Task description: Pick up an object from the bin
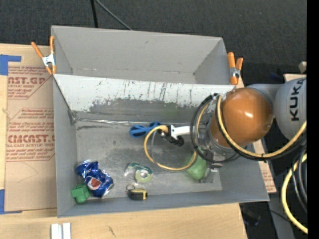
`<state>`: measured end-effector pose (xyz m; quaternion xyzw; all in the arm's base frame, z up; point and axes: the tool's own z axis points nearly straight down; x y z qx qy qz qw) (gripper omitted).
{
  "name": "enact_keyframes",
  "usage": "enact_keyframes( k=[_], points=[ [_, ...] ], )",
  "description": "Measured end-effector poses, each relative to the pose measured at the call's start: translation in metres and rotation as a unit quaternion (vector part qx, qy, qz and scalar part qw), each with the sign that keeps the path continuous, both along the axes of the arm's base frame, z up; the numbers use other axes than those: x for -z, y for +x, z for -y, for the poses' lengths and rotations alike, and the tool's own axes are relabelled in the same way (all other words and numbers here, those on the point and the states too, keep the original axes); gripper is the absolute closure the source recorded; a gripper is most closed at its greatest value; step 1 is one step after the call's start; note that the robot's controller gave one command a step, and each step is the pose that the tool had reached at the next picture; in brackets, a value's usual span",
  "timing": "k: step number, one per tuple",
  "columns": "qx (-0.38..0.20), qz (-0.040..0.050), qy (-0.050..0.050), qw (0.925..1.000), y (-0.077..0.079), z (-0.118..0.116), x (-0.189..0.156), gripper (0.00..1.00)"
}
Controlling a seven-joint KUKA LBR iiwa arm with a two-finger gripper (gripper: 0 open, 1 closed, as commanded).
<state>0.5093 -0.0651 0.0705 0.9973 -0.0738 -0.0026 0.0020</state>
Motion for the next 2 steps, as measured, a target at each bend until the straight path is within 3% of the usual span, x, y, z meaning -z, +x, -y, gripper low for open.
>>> enact_keyframes(
  k=[1,2],
  points=[
    [0.007,0.0054,0.002,1.0,0.021,0.024,-0.162,1.0],
    [0.005,-0.0008,0.004,1.0,0.03,0.046,-0.103,1.0]
  ],
)
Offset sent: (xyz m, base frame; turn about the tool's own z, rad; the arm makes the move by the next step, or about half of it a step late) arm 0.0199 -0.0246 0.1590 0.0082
